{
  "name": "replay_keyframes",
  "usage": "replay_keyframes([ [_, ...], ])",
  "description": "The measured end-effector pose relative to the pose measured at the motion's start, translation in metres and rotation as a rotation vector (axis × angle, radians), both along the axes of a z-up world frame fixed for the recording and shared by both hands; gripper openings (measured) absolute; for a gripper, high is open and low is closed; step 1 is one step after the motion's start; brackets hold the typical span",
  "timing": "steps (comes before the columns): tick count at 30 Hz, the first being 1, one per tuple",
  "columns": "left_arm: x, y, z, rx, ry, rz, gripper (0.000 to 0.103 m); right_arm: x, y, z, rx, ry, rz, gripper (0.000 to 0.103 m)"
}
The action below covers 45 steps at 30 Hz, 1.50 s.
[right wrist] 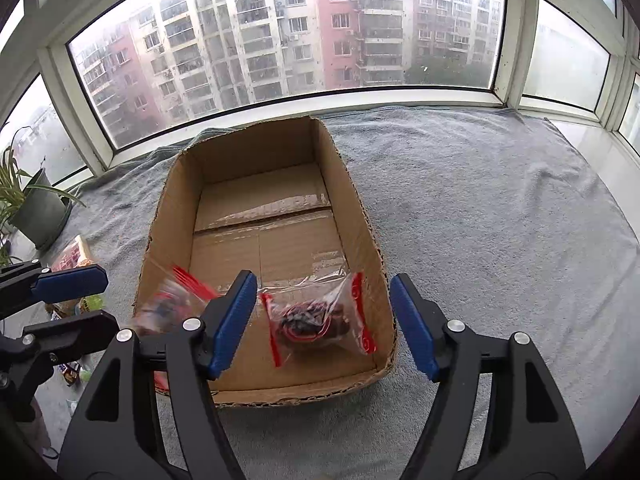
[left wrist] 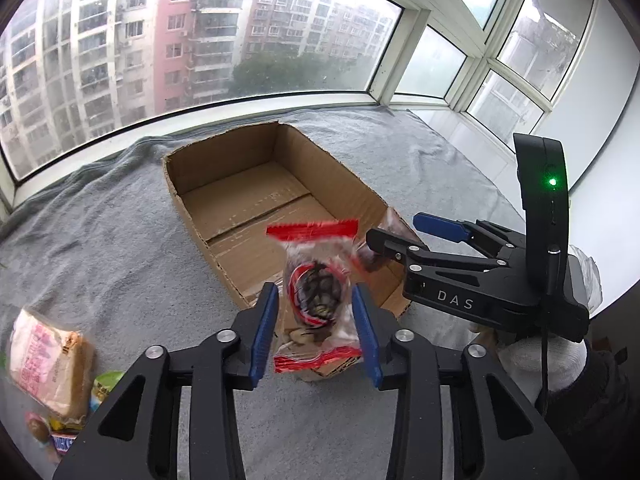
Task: Organize snacks
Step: 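Carry the red-sealed bags into the cardboard box with both tools and release, then grasp the small green-candy bag with the right tool while left grasps the pink wrapper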
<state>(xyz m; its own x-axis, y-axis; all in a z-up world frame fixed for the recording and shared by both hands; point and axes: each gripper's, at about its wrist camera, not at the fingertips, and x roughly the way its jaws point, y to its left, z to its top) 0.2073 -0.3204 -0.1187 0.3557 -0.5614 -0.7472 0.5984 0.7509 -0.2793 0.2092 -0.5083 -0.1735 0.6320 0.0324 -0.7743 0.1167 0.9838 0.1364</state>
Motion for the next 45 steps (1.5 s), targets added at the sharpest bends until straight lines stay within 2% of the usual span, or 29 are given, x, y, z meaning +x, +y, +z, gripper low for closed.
replay_keyframes([
  [1, 0.0, -0.001, 0.0, -0.005, 0.002, -0.004, 0.051, 0.0, 0.0, 0.001, -0.008, -0.001, -0.002, 0.074],
  [2, 0.0, -0.002, 0.001, 0.002, -0.004, 0.001, 0.052, -0.001, 0.001, 0.003, -0.011, -0.004, -0.003, 0.074],
  [14, -0.001, 0.026, 0.014, -0.01, -0.021, 0.037, 0.052, -0.016, 0.017, 0.029, -0.016, -0.045, 0.029, 0.074],
  [19, -0.002, 0.063, 0.032, -0.023, -0.051, 0.086, 0.052, -0.03, 0.034, 0.049, -0.002, -0.085, 0.068, 0.074],
  [27, -0.005, 0.146, 0.052, -0.041, -0.088, 0.207, 0.052, -0.048, 0.077, 0.074, 0.021, -0.124, 0.168, 0.074],
  [32, -0.015, 0.194, 0.047, -0.024, -0.089, 0.28, 0.052, -0.055, 0.112, 0.078, 0.034, -0.12, 0.246, 0.074],
  [35, -0.023, 0.218, 0.037, -0.025, -0.061, 0.314, 0.052, -0.059, 0.135, 0.074, 0.036, -0.103, 0.295, 0.074],
  [45, -0.05, 0.26, -0.003, -0.03, 0.035, 0.372, 0.052, -0.068, 0.193, 0.039, 0.041, -0.009, 0.432, 0.074],
])
